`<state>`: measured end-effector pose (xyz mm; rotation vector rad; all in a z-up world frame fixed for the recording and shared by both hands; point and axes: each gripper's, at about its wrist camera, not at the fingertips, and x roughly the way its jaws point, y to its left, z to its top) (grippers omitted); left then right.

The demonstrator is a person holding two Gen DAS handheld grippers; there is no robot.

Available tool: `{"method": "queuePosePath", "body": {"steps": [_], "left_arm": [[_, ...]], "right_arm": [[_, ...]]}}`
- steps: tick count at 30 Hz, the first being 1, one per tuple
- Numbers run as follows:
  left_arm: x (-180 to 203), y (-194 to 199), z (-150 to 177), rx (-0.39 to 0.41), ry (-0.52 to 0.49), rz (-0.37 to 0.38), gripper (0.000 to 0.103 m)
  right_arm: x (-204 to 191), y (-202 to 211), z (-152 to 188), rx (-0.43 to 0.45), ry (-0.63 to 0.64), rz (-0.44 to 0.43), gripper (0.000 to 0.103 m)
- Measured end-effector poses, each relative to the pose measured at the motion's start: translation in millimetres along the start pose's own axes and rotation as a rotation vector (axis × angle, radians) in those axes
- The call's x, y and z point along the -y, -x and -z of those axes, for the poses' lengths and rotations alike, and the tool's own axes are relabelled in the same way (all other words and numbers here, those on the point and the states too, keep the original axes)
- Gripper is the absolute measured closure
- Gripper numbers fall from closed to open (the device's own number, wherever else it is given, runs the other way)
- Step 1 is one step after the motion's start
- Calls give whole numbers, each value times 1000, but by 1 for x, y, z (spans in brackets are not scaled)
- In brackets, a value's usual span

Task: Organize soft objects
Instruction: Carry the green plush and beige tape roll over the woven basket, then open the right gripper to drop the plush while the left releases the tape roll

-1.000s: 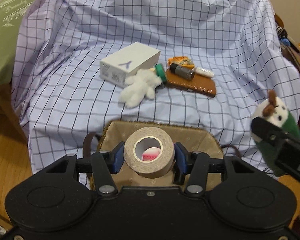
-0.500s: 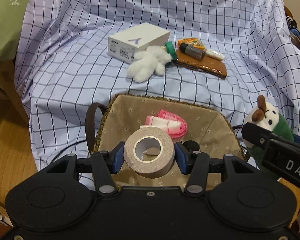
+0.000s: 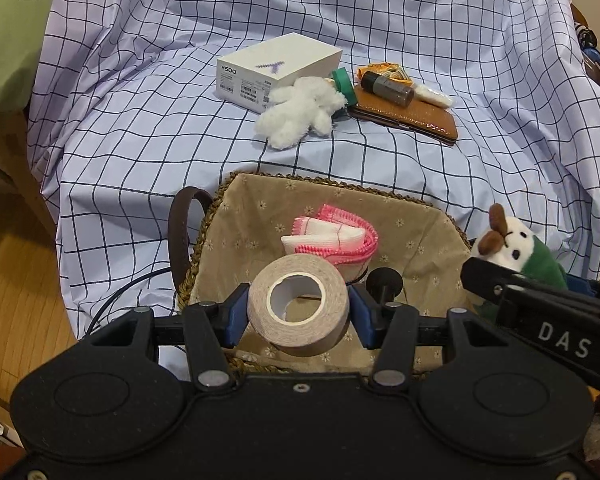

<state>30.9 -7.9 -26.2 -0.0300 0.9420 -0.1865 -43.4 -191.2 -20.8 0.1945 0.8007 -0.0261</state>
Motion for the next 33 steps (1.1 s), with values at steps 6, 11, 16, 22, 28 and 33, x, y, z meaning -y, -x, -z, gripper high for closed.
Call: {"method": "queuePosePath", "body": {"steps": [6,11,16,22,28,33], "left_arm": [[-2,1,1,4,6,-1,53],[-3,1,1,5,13,-3,53],[-4,2,1,7,16,-4,53],[-5,1,1,6,16,-4,53],[-6,1,0,6,16,-5,53],[-5,0,0,3,13,-4,53]], "right_arm": [[-1,-2,1,-10,6,-12,37],[-3,-1,1,-5,12,-23,36],[-3,-1,0,-5,15,-27,35],[-2,-2,0,-10,8,-29,32],[-1,0,0,-3,7,-30,31],[0,0,0,-3,4,-25,31]]}}
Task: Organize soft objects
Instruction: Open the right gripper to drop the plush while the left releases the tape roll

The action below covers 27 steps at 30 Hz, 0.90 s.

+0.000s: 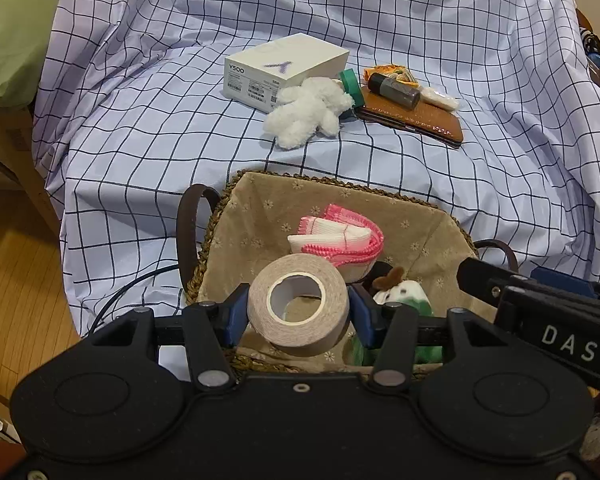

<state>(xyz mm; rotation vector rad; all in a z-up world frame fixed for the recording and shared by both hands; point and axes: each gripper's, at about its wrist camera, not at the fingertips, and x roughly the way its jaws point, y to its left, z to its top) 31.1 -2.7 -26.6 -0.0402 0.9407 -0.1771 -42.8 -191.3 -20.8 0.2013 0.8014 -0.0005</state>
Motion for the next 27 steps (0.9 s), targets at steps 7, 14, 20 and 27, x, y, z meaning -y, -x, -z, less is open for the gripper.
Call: {"method": "queuePosePath", "body": {"steps": [7,14,20,27], "left_arm": [[2,-1,0,-3,-7,4,53],[2,-1,-1,0,-9,1,52],[2,0,-1,7,-12,1,52],[2,1,0,8,-12,0,52]], "right_arm": [[2,-1,0,-3,-5,5,31],[2,-1,0,-3,-5,5,31],[2,-1,0,-4,-4,5,31],[2,-1,0,-4,-4,5,31]]}}
